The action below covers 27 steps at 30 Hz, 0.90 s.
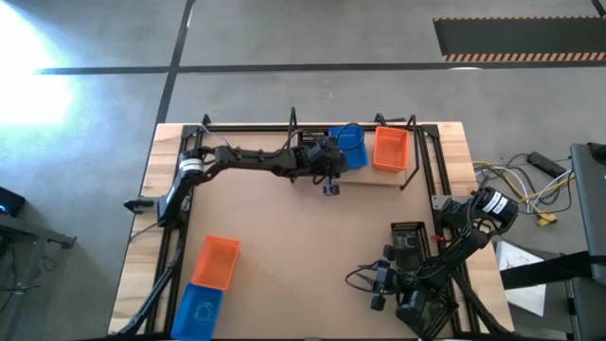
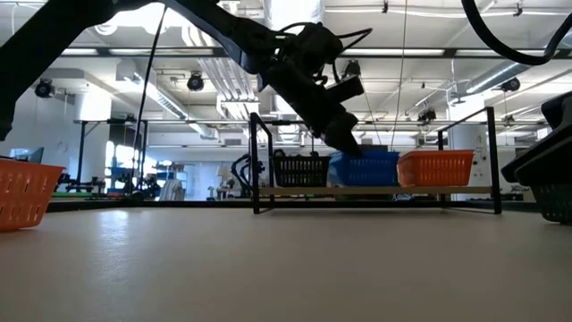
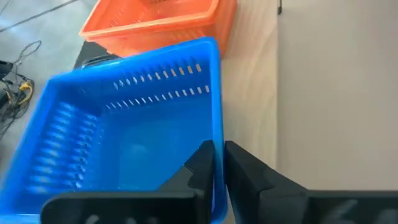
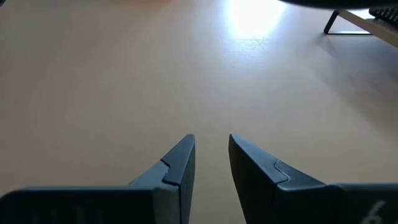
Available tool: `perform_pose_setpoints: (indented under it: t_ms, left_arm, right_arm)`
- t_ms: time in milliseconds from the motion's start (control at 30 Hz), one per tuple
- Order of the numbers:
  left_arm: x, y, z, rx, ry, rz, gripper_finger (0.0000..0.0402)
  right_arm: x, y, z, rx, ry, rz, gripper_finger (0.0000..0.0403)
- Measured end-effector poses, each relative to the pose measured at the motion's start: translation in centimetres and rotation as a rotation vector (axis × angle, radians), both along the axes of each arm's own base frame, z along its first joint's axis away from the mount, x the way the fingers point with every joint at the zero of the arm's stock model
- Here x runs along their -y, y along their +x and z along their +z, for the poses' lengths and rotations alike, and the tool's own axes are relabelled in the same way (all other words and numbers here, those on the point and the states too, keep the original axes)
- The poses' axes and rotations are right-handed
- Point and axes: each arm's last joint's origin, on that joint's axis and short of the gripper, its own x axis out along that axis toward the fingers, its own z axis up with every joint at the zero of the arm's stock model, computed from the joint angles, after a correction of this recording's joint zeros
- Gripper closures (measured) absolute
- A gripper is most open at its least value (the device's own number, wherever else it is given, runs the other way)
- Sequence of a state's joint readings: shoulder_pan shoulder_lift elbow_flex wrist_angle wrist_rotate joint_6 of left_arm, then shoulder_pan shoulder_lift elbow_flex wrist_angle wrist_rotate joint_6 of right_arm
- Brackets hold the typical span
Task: Stack baskets on shelf by color
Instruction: Stack the top blue basket on top of the blue basket on the shelf
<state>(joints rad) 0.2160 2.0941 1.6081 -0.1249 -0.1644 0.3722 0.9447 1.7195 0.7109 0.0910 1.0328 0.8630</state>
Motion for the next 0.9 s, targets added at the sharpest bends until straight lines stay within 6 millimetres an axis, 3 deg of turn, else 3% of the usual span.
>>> perform_pose_setpoints:
  t_ms: [900]
  left_arm:
    - [0.43, -0.01, 0.21, -0.04, 0.01, -0.042, 0.0381]
  right_arm:
    - [0.0, 0.0, 0.0, 0.0, 0.0, 0.0, 0.0312]
